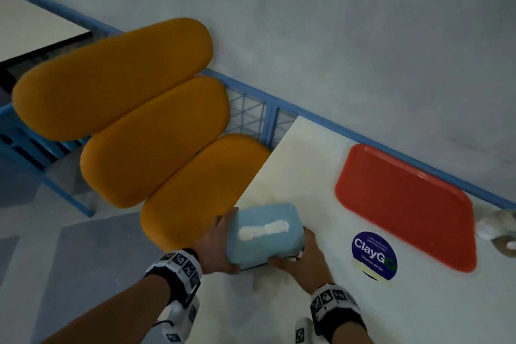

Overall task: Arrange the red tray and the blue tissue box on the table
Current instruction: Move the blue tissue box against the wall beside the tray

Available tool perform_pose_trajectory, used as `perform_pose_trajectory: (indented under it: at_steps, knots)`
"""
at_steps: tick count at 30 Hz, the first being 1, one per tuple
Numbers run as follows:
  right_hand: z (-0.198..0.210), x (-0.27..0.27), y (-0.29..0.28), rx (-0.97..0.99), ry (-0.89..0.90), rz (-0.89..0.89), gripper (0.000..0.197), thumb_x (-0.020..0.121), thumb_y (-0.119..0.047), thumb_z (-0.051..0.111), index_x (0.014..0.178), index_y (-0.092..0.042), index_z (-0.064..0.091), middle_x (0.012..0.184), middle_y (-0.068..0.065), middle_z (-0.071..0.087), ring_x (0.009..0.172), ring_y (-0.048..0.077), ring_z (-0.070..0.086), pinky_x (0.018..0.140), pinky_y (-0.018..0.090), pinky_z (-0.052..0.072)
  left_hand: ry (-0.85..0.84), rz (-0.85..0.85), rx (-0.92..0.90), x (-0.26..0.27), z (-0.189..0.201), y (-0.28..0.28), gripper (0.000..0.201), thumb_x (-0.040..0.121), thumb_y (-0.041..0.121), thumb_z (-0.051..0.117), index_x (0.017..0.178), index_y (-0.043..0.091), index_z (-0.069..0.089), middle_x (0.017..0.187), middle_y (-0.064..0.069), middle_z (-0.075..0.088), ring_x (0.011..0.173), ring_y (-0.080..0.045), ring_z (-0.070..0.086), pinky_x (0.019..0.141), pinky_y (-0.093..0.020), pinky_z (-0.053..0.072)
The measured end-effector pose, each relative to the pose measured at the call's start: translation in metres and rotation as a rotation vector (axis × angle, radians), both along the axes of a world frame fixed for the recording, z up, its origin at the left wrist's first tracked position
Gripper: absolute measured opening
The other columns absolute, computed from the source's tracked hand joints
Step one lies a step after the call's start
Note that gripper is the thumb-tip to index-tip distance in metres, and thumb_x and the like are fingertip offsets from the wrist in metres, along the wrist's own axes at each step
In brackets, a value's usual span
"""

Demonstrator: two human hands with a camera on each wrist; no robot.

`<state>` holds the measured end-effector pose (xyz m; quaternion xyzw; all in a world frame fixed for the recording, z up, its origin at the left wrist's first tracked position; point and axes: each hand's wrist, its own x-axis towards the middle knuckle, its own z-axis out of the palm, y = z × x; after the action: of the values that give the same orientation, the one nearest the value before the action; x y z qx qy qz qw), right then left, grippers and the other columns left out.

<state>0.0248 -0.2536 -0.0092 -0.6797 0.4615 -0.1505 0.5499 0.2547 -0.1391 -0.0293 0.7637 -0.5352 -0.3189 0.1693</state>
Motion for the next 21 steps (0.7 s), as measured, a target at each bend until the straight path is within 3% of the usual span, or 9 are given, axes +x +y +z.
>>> perform_pose_trajectory:
  at_steps: [2,5,8,10,13,15,16,19,21]
  knots:
    - [0.010,0.012,-0.026,-0.034,0.036,-0.042,0.093,0.047,-0.036,0.095,0.122,-0.034,0.039,0.112,-0.025,0.054,0.097,-0.009,0.054,0.071,0.011,0.048,-0.057,-0.047,-0.025,0.020,-0.004,-0.039,0.140,0.036,0.067,0.080,0.148,0.031,0.003,0.139,-0.003,0.039,0.122,-0.031,0.045,0.091,-0.054,0.052]
    - [0.023,0.027,-0.072,-0.073,0.066,-0.106,0.094,0.046,-0.047,0.093,0.122,-0.038,0.039,0.113,-0.021,0.057,0.101,0.001,0.056,0.084,0.028,0.048,-0.101,-0.111,-0.067,0.041,0.007,-0.104,0.140,0.033,0.068,0.078,0.147,0.030,0.008,0.139,-0.001,0.041,0.123,-0.026,0.045,0.095,-0.053,0.051]
    - [0.035,0.038,-0.117,-0.106,0.080,-0.153,0.087,0.049,-0.047,0.092,0.120,-0.037,0.041,0.113,-0.017,0.057,0.102,0.005,0.056,0.079,0.024,0.047,-0.070,-0.218,-0.129,0.054,0.023,-0.168,0.134,0.044,0.055,0.088,0.147,0.021,0.009,0.142,-0.001,0.036,0.128,-0.023,0.038,0.106,-0.050,0.044]
    - [0.037,0.042,-0.148,-0.116,0.090,-0.193,0.084,0.051,-0.044,0.092,0.117,-0.039,0.039,0.111,-0.020,0.054,0.101,0.006,0.055,0.076,0.021,0.045,-0.055,-0.256,-0.154,0.061,0.029,-0.208,0.138,0.043,0.057,0.084,0.149,0.019,0.004,0.143,-0.003,0.034,0.129,-0.024,0.037,0.107,-0.051,0.042]
    - [0.032,0.046,-0.191,-0.126,0.107,-0.242,0.091,0.050,-0.050,0.091,0.122,-0.039,0.037,0.114,-0.015,0.056,0.102,0.010,0.056,0.084,0.029,0.048,-0.010,-0.314,-0.126,0.070,0.027,-0.262,0.140,0.043,0.057,0.080,0.147,0.021,-0.006,0.148,-0.008,0.029,0.132,-0.029,0.036,0.105,-0.054,0.042]
    - [0.024,0.048,-0.217,-0.110,0.139,-0.250,0.093,0.051,-0.049,0.090,0.126,-0.034,0.036,0.114,-0.012,0.055,0.103,0.012,0.056,0.085,0.032,0.048,0.034,-0.326,-0.117,0.073,0.019,-0.292,0.131,0.041,0.056,0.079,0.139,0.039,-0.006,0.147,-0.007,0.028,0.131,-0.030,0.036,0.104,-0.056,0.044]
    - [0.019,0.049,-0.229,-0.100,0.156,-0.249,0.095,0.051,-0.050,0.090,0.127,-0.033,0.035,0.114,-0.012,0.055,0.104,0.013,0.055,0.087,0.034,0.049,0.057,-0.318,-0.120,0.075,0.013,-0.305,0.131,0.041,0.054,0.081,0.139,0.041,-0.005,0.146,-0.006,0.029,0.130,-0.029,0.037,0.103,-0.056,0.044]
    - [-0.001,0.054,-0.259,-0.116,0.193,-0.227,0.093,0.050,-0.054,0.089,0.123,-0.040,0.032,0.118,-0.010,0.054,0.109,0.016,0.054,0.094,0.040,0.049,0.080,-0.279,-0.046,0.079,-0.009,-0.331,0.142,0.048,0.044,0.090,0.149,0.028,-0.009,0.148,-0.007,0.028,0.132,-0.029,0.035,0.107,-0.056,0.041]
    - [-0.010,0.058,-0.273,-0.123,0.199,-0.209,0.087,0.053,-0.049,0.089,0.118,-0.043,0.031,0.115,-0.011,0.053,0.109,0.015,0.053,0.095,0.039,0.048,0.069,-0.252,-0.024,0.082,-0.023,-0.342,0.144,0.048,0.046,0.090,0.150,0.029,-0.011,0.149,-0.010,0.028,0.134,-0.030,0.035,0.107,-0.057,0.040]
